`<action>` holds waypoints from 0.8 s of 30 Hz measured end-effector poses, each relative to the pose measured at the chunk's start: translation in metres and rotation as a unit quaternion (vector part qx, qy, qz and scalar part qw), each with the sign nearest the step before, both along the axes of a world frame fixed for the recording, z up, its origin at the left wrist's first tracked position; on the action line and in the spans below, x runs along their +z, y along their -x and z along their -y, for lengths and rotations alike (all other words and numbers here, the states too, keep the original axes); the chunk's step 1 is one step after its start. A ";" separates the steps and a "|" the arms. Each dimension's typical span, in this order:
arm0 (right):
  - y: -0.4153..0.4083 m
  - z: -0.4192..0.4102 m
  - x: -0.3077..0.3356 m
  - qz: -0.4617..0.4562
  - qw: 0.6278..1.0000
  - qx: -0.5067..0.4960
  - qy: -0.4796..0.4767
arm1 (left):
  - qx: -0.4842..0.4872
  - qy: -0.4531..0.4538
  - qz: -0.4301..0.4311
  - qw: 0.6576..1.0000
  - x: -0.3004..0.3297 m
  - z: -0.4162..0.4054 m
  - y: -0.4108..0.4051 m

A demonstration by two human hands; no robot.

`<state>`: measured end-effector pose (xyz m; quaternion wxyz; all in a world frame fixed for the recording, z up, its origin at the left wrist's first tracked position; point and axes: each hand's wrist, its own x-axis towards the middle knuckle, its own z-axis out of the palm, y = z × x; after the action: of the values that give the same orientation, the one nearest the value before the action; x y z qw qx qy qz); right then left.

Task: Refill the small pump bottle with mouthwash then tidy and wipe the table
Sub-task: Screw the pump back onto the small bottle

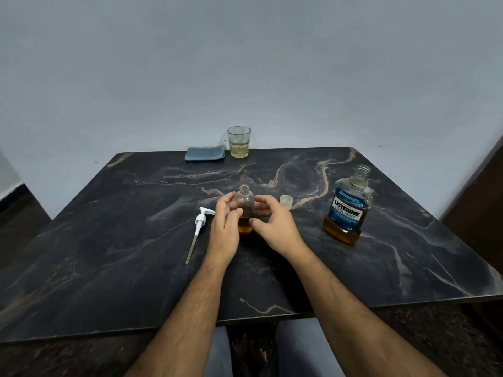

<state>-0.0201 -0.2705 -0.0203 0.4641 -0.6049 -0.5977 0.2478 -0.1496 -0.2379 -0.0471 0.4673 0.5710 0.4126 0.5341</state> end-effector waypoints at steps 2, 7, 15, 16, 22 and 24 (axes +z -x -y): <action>0.004 -0.003 -0.003 -0.016 1.000 0.000 -0.011 | 0.037 -0.031 0.003 0.999 0.002 0.005 0.000; 0.009 -0.006 -0.013 -0.032 0.999 0.004 -0.032 | 0.148 -0.149 -0.089 0.974 0.013 0.014 0.006; 0.010 -0.019 -0.014 0.000 0.999 -0.006 -0.033 | 0.255 -0.071 -0.191 0.945 0.041 -0.022 0.058; 0.010 -0.019 -0.016 -0.001 0.999 -0.010 -0.036 | 0.268 -0.052 -0.214 0.938 0.043 -0.027 0.067; 0.012 -0.019 -0.024 0.011 0.998 -0.037 -0.058 | 0.189 0.087 -0.412 0.887 0.039 -0.047 0.099; 0.013 -0.020 -0.025 0.021 0.997 -0.039 -0.058 | 0.152 0.108 -0.473 0.861 0.039 -0.049 0.095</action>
<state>-0.0335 -0.2506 -0.0454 0.4947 -0.6050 -0.5968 0.1819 -0.2443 -0.1891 -0.0081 0.1876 0.6309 0.7212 0.2160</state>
